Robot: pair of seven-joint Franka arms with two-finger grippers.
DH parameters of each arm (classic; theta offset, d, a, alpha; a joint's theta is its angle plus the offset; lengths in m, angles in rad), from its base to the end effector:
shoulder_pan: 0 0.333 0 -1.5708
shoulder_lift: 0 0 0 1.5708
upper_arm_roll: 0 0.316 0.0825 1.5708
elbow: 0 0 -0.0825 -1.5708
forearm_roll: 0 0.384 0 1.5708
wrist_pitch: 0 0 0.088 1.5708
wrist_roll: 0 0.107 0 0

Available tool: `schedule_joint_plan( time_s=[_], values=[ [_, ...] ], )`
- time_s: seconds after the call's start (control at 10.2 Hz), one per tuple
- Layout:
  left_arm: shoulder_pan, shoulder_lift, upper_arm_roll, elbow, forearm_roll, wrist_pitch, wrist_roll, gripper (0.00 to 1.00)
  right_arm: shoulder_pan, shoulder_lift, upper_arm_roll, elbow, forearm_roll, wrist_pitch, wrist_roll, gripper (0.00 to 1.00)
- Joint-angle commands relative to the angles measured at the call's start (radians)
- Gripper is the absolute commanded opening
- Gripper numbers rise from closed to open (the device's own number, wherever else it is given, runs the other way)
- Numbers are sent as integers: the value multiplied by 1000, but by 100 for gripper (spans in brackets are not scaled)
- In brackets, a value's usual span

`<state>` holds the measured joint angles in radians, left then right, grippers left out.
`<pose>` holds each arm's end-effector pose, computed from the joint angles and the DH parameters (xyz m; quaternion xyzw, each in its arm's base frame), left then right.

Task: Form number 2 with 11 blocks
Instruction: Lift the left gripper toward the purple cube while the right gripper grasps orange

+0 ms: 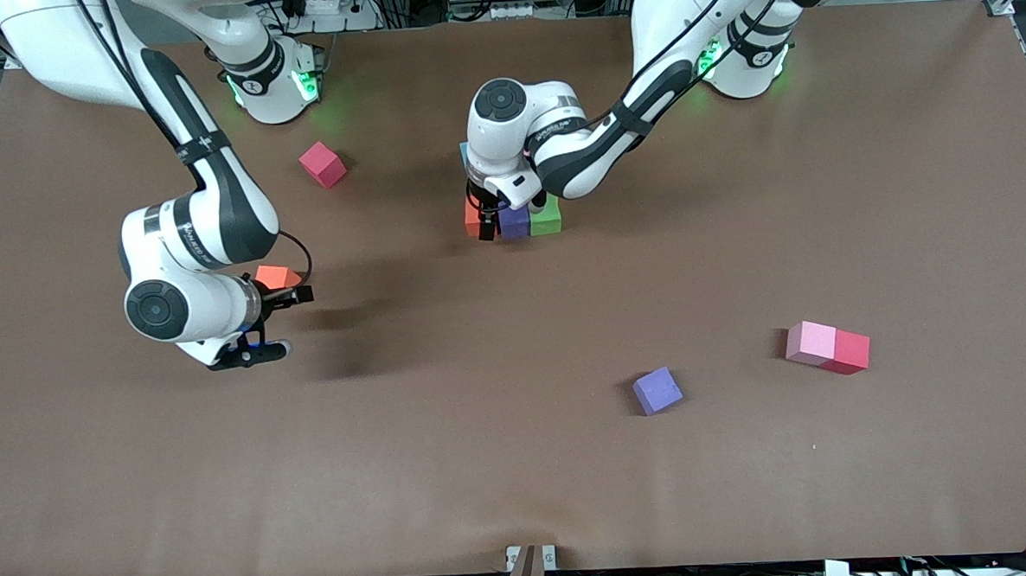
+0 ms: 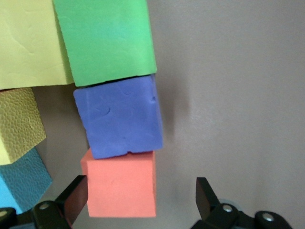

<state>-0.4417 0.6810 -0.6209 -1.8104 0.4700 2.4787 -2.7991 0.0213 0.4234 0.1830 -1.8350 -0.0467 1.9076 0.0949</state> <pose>0.3523 -0.5608 0.2348 0.7243 0.6848 -0.0533 0.0608 0.5897 0.1131 0.2802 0.9831 0.0638 -0.1714 0.0078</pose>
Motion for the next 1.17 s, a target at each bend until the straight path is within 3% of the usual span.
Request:
schedule_joint_plan(
  time_s=[0.0, 0.29, 0.59, 0.78, 1.08],
  values=[
    [0, -40, -9, -26, 62, 5, -241, 100, -12, -71, 0, -102, 7, 57, 2, 100],
    [50, -69, -26, -26, 61, -1, -209, 100, -40, -100, -3, -154, 7, 56, 2, 100],
    [173, -67, -72, 35, 59, -1, -99, 100, -43, -91, -59, -197, 21, 131, 6, 100],
    [248, -66, -82, 74, 59, -1, 45, 100, -46, -87, -69, -257, 109, 206, 6, 100],
    [345, -55, -82, 131, 12, -3, 316, 100, -46, -86, -79, -314, 119, 263, 2, 100]
  ],
)
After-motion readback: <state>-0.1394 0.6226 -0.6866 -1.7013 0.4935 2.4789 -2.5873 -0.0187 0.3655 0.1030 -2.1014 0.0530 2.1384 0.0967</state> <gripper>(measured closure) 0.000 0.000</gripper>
